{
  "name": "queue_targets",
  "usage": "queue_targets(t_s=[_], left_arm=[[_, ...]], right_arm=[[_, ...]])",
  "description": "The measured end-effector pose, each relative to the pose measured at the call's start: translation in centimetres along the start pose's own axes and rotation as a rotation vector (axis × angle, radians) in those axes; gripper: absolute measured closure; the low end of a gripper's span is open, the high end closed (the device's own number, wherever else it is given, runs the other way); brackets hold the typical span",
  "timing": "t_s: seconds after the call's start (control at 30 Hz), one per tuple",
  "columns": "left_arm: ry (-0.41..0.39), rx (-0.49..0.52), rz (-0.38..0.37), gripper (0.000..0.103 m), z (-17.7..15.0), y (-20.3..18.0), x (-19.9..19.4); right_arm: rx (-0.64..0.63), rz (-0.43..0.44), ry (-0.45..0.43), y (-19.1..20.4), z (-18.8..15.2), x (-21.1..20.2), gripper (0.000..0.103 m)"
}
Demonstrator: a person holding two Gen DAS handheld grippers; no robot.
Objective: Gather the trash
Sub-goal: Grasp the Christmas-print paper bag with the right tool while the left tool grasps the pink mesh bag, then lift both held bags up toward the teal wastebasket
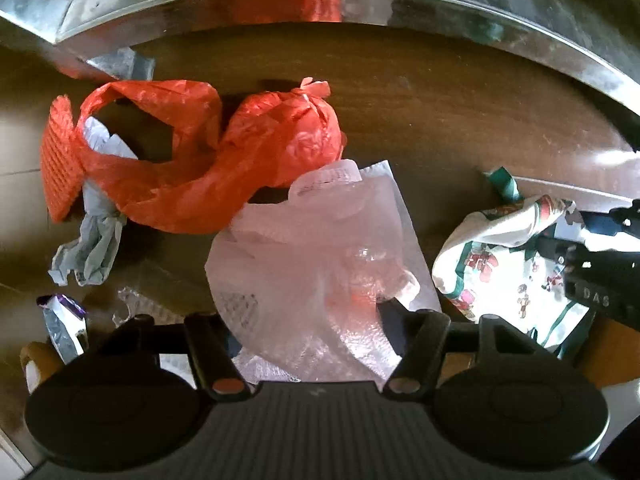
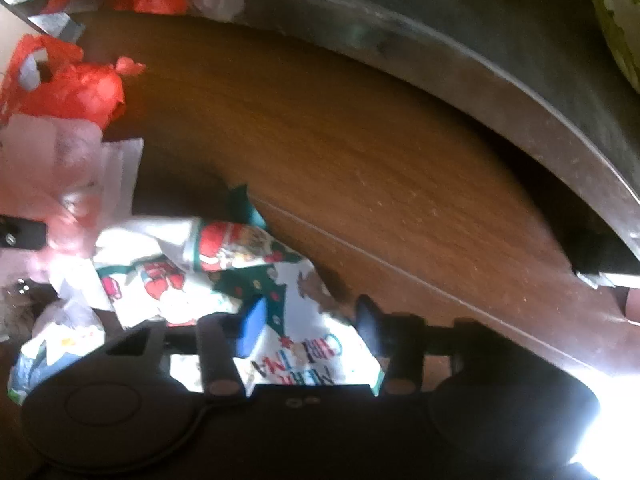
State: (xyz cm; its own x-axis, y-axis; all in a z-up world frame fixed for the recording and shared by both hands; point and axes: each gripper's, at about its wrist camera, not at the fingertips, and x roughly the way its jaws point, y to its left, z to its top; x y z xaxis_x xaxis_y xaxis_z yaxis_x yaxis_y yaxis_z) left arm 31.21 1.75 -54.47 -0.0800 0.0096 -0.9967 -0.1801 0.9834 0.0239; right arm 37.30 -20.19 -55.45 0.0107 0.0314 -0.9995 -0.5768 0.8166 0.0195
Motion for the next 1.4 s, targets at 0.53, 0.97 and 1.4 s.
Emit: queue_targets(t_s=[0.53,0.97,1.4], left_arm=[[-0.059,-0.038,-0.061,0.085,-2.5,0.4,-2.1],[-0.07,-0.095,-0.117,0.086,-4.5,2.3,-8.5],[-0.265,-0.08,-0.156,0.086,-9.0,3.9,-21.7]], right_arm=[[0.001,-0.133,0.029,4.2,-1.5,-5.6,0.1],[0.092,-0.165,-0.016,8.8,-2.1,-11.3,0.102],[0.182,-0.139,-0.243,12.2,-5.3,-24.7,0.102]])
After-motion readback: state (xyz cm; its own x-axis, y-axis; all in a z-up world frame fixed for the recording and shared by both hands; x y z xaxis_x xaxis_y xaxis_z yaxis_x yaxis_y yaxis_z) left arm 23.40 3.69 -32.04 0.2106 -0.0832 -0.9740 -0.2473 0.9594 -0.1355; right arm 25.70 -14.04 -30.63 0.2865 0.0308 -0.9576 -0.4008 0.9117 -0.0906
